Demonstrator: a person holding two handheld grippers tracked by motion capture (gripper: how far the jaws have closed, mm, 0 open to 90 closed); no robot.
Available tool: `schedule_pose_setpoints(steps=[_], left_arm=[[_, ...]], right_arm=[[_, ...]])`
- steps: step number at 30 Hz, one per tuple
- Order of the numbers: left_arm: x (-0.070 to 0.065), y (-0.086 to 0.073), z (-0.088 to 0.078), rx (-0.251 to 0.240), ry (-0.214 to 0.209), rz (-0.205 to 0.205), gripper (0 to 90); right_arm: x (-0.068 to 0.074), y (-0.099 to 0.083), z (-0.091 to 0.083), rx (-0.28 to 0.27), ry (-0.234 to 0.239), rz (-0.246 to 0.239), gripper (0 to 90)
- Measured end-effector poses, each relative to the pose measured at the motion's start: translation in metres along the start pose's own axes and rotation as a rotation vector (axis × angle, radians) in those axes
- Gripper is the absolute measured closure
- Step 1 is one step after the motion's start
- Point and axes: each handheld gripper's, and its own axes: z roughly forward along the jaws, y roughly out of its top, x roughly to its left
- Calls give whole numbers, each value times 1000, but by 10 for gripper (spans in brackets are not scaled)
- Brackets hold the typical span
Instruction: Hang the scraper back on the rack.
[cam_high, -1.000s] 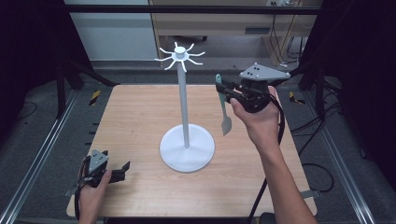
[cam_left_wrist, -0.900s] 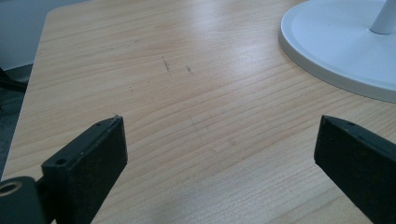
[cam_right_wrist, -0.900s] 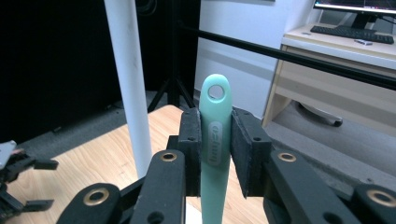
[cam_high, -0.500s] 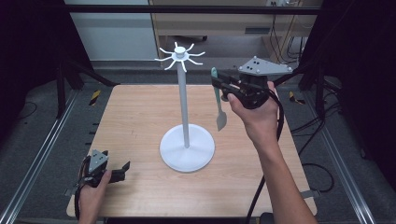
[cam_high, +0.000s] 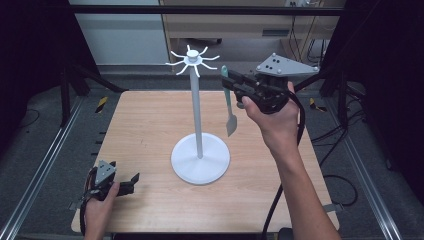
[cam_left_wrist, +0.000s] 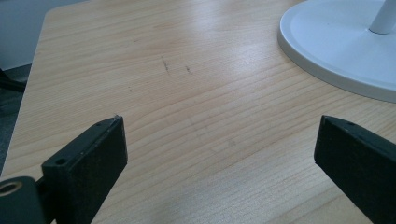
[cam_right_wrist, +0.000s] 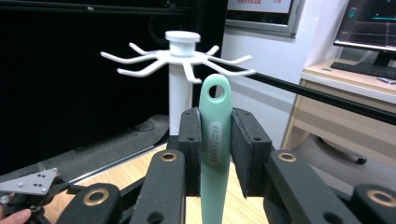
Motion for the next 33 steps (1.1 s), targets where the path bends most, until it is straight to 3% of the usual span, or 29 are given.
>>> schedule_pose_setpoints(steps=[33], left_arm=[[0,0,0,4,-4,-2,21]], right_arm=[[5,5,12,35,31,-14,747]])
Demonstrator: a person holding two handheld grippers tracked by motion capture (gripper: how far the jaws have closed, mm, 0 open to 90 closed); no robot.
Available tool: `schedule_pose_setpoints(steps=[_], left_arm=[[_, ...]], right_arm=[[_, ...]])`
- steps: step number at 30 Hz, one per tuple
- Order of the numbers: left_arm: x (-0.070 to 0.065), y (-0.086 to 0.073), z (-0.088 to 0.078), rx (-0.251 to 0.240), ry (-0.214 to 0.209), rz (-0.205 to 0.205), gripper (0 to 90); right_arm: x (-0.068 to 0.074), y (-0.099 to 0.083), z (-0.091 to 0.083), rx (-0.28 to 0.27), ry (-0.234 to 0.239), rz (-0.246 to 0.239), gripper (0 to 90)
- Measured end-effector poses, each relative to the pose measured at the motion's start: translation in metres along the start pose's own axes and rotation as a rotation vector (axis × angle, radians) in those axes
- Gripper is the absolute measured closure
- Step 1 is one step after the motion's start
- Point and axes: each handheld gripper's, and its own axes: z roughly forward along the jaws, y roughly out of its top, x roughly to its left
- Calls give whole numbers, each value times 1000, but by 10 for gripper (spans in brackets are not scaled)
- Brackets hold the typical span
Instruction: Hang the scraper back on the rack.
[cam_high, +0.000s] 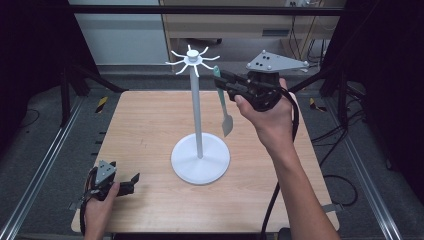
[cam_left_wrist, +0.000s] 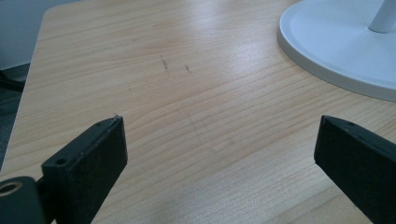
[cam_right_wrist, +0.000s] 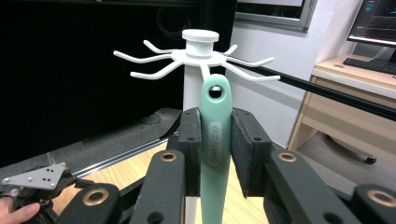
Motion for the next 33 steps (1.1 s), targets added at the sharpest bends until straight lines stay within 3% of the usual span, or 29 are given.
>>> schedule_pose_setpoints(steps=[33], left_arm=[[0,0,0,3,1,2,21]], right_arm=[[3,0,10,16,-13,-9,744]])
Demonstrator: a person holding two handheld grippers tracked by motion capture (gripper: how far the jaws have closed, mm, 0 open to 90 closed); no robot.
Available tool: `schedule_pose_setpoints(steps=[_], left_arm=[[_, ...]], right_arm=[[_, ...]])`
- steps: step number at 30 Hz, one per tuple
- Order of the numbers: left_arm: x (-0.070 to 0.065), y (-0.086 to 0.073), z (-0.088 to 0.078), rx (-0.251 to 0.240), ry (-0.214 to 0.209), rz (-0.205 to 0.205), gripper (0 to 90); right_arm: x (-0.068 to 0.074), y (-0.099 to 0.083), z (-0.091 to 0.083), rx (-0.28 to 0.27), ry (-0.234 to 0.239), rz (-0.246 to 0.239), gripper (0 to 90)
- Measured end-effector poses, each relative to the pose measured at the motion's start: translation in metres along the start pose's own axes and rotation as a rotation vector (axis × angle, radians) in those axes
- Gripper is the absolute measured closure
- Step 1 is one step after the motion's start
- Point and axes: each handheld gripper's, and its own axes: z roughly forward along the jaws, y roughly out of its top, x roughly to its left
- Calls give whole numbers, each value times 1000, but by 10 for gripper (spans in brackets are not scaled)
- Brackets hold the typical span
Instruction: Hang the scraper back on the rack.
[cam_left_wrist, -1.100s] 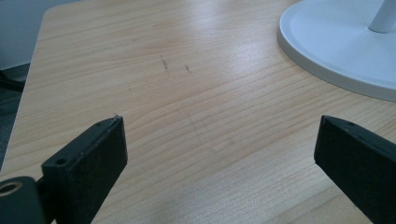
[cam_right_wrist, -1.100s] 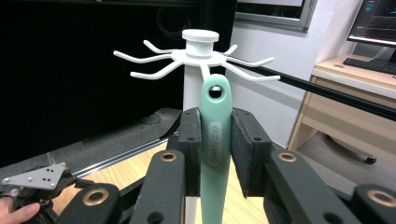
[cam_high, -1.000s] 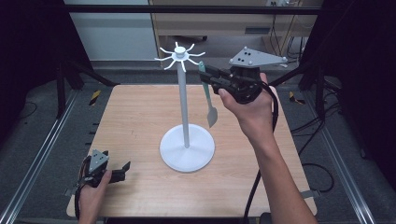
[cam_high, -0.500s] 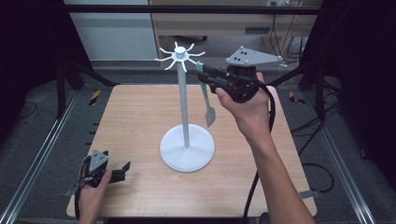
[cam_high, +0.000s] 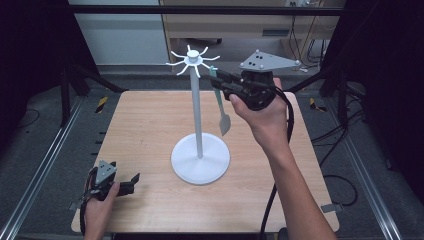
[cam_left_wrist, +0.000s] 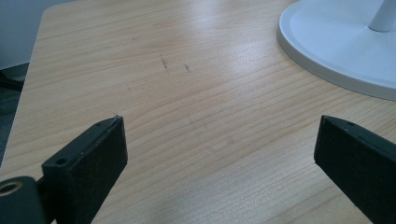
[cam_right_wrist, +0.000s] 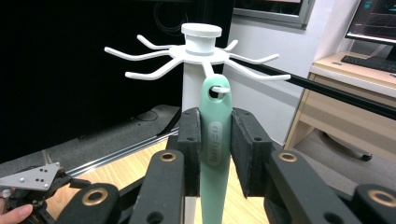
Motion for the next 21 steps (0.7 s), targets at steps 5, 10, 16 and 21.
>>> schedule_pose_setpoints(steps=[5,10,16,21], left_arm=[[0,0,0,0,0,-3,21],[0,0,0,0,0,0,21],[0,0,0,0,-3,-2,21],[0,0,0,3,-2,-3,21]], right_arm=[[0,0,0,-1,-1,1,742],[1,0,0,1,-1,2,741],[1,0,0,1,0,2,739],[1,0,0,1,4,3,722]])
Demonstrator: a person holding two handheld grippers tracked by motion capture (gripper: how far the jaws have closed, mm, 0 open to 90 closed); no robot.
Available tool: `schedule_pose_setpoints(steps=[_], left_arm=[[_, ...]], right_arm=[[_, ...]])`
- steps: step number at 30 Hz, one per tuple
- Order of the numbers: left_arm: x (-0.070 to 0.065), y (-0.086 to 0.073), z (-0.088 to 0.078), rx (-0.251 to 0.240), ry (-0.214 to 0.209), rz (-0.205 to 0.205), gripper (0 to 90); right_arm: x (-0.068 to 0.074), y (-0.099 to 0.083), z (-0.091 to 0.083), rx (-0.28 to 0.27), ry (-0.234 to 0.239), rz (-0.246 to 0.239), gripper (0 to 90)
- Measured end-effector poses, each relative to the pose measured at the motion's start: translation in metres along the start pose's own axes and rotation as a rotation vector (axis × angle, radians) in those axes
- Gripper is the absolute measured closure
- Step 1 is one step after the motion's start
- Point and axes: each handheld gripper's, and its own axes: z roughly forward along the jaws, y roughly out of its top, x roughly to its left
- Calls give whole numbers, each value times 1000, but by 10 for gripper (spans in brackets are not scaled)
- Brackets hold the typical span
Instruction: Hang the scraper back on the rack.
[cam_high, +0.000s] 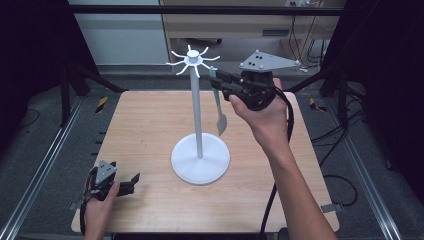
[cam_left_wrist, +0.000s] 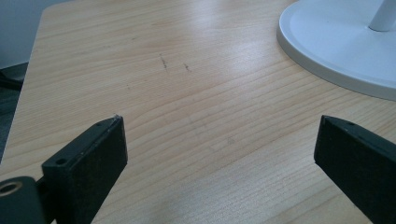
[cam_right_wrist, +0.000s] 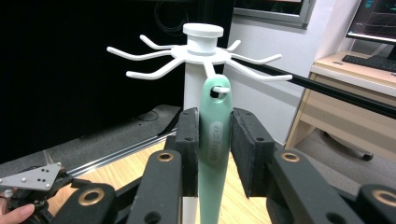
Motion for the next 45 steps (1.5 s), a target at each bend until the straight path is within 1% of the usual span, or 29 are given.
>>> schedule_pose_setpoints(steps=[4,13,17,24,29,31,35,45], left_arm=[[0,0,0,-1,0,0,21],[0,0,0,0,0,0,21],[0,0,0,1,-1,3,21],[0,0,0,3,-1,3,21],[-1,0,1,5,-3,4,21],[-1,0,1,7,-5,6,21],[-1,0,1,7,-5,5,21],[-2,0,2,9,-7,6,21]], right_arm=[[0,0,-1,3,1,0,702],[-1,-2,-10,9,-2,-6,697],[-3,-6,-16,16,-15,-9,696],[-13,-22,-26,38,-42,18,696],[-22,-32,-34,51,-78,30,688],[-25,-37,-35,62,-92,41,688],[-30,-48,-37,90,-117,49,688],[-43,-76,-41,141,-162,88,675]])
